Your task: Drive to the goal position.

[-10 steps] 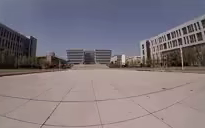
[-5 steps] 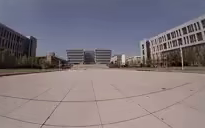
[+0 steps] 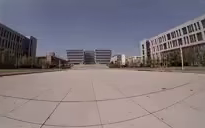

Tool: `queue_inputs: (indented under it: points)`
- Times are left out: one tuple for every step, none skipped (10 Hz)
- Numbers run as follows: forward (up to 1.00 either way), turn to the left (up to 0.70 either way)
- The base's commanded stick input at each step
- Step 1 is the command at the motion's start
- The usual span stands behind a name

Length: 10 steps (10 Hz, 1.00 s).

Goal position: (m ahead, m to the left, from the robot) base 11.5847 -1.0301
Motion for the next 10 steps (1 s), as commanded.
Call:
queue_inputs:
  points:
    - [0.04,0.00]
    - [0.04,0.00]
    - [0.04,0.00]
    - [0.04,0.00]
    - [0.04,0.00]
    - [0.04,0.00]
    - [0.04,0.00]
    - [0.04,0.00]
    - [0.04,0.00]
    - [0.04,0.00]
